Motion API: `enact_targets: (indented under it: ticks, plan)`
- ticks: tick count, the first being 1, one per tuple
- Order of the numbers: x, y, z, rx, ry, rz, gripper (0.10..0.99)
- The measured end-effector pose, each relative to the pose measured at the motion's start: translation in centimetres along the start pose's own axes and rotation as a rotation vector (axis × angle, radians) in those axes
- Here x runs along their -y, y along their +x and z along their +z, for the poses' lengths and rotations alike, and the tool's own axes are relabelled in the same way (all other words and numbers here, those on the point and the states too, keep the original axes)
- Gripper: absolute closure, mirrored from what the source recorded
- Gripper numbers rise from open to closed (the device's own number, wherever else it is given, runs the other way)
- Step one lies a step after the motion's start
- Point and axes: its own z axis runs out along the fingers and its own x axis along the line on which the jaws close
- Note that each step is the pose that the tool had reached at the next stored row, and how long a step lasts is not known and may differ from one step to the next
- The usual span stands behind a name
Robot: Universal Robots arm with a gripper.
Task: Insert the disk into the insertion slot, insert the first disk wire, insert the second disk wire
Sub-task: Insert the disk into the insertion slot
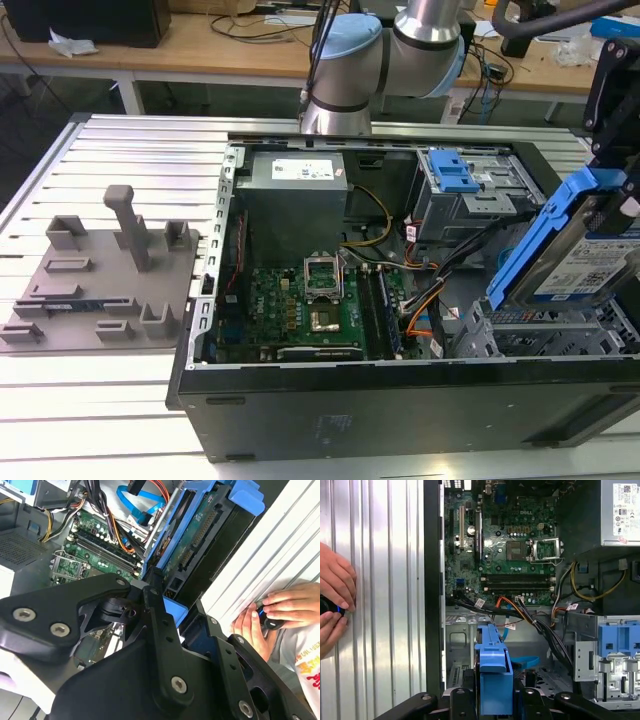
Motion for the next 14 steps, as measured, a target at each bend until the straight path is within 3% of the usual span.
enact_targets:
  ticks: [14]
  plan:
    - [0.06, 0.06, 1.56, 0.0, 0.0, 0.0, 0.722]
